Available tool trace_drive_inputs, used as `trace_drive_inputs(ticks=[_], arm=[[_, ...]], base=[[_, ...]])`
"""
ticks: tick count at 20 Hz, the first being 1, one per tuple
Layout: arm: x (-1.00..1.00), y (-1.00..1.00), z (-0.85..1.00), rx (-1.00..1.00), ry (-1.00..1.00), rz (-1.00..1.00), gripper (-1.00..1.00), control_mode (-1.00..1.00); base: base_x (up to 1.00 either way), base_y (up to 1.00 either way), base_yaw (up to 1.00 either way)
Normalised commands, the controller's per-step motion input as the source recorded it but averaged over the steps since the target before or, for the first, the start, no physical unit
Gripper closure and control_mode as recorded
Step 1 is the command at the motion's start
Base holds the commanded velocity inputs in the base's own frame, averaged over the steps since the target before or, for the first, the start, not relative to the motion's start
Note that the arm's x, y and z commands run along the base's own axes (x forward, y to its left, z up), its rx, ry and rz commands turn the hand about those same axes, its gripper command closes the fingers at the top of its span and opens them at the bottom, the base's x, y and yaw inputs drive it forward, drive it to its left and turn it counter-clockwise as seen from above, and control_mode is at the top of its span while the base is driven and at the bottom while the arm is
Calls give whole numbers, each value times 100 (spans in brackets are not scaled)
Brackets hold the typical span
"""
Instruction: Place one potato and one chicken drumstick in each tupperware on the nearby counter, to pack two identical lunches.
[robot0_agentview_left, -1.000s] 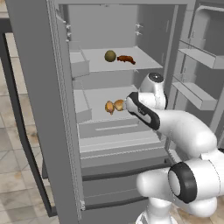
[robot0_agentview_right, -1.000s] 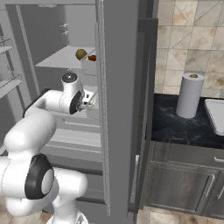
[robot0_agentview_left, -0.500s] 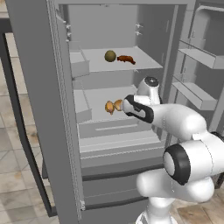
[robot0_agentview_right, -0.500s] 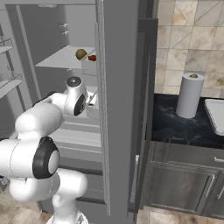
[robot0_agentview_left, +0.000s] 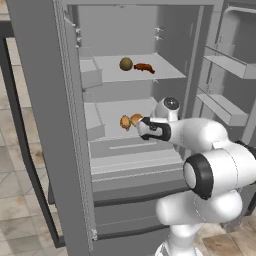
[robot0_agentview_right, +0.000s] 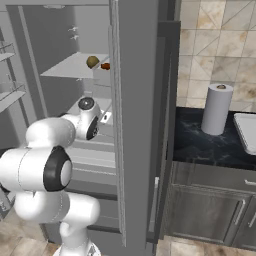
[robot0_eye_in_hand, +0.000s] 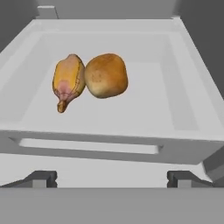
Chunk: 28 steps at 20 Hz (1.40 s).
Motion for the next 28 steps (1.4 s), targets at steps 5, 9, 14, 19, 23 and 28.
trace_drive_inputs(ticks=[5,9,14,19,23,28], arm=[[43,0,-2,0,0,0,-100,-100],[45,3,-10,0,0,0,-100,-100],[30,9,-22,0,0,0,-100,-100],[30,11,-21,0,0,0,-100,-100],[35,5,-12,0,0,0,-100,-100],[37,5,-12,0,0,0,-100,-100]], base=[[0,0,0],[0,0,0],[0,0,0],[0,0,0],[0,0,0],[0,0,0]])
